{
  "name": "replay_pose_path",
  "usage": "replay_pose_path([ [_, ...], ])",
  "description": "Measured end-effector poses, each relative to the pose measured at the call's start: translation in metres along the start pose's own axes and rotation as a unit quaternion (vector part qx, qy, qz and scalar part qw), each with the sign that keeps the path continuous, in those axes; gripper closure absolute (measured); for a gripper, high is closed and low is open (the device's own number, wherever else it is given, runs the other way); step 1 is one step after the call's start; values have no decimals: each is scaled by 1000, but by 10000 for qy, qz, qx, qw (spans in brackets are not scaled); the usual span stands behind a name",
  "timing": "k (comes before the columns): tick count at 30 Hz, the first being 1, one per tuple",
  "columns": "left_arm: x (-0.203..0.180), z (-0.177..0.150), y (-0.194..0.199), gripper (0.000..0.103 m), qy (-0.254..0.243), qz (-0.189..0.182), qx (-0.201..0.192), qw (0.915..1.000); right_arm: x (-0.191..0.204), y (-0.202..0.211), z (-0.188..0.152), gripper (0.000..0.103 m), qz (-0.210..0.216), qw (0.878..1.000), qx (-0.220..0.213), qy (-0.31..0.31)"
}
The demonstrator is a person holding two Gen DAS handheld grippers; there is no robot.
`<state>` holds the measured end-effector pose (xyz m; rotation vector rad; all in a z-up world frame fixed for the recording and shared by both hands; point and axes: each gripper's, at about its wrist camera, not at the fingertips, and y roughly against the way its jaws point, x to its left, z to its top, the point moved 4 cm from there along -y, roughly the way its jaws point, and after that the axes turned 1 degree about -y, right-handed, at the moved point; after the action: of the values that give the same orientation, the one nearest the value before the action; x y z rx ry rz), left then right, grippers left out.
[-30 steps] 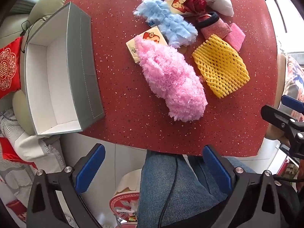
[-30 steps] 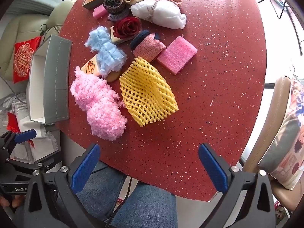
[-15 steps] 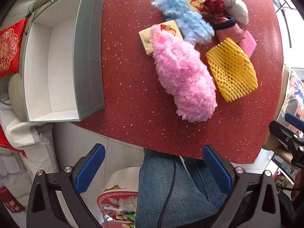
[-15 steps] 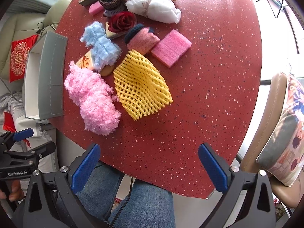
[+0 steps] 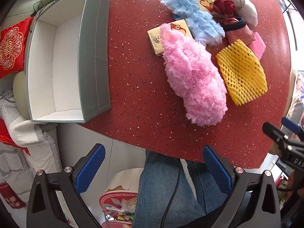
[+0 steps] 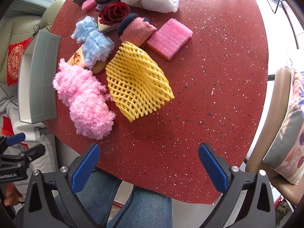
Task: Organize soft objects
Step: 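Move both tools toward the pink fluffy bundle and yellow foam net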
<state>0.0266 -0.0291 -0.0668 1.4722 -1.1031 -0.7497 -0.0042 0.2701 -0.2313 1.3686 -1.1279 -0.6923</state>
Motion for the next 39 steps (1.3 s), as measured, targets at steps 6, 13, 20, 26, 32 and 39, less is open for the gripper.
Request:
replay_pose_path([
  [6, -18, 8, -9, 0, -50, -84, -30, 9999, -9, -25, -11, 0, 23, 9998, 142, -150],
  [13, -30, 19, -11, 0, 27, -103, 67, 9999, -23, -43, -18, 0, 71, 9983, 354, -455],
  [20, -31, 27, -3, 0, 115, -128, 29, 9998, -28, -37, -3, 0, 114, 9981, 289, -533],
  [26, -26, 28, 3, 0, 202, -222, -34, 9995, -35, -25, 12, 0, 158, 9982, 236, -534],
  [32, -15, 24, 1, 0, 353, -415, -46, 9985, -35, -18, 11, 0, -27, 9985, 237, -491],
  [39, -10, 26, -4, 0, 511, -512, -106, 9973, -33, -7, 11, 0, -221, 9988, 200, -395],
])
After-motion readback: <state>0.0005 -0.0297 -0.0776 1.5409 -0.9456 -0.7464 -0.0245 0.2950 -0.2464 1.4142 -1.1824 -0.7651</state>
